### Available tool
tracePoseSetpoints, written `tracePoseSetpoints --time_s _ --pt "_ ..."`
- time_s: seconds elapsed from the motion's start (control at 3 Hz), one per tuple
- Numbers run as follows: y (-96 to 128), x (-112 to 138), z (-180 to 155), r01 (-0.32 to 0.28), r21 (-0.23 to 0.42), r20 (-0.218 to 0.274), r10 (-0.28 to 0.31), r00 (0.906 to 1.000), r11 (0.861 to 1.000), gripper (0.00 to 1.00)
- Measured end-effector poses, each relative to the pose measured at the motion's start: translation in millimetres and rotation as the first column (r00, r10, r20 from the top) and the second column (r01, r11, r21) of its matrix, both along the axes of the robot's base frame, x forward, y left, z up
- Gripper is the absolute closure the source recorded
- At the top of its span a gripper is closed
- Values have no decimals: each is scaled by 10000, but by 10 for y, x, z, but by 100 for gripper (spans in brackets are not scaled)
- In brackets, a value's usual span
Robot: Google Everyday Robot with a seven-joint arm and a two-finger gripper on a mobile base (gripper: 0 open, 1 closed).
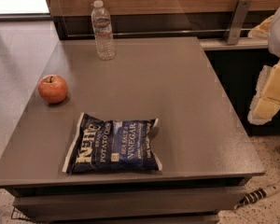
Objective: Pick apple
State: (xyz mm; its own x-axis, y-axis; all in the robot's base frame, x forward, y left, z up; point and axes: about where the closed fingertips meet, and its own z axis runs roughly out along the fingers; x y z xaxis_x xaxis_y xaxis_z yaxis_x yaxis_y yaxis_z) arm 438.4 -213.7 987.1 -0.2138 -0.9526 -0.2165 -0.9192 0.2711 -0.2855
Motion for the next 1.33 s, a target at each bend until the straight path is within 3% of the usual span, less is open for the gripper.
tracePoseSetpoints --time_s 0.33,0.67,1.0,1.33 --pt "0 0 1 0 0 2 0 10000 10000 0" --pt "191 112 -4 -305 525 174 297 9994 9982 0" --pt "746 446 -12 -1037 2229 800 878 9929 9693 0" --pt "1235 629 -105 -1498 4223 1355 1011 9856 8940 0"
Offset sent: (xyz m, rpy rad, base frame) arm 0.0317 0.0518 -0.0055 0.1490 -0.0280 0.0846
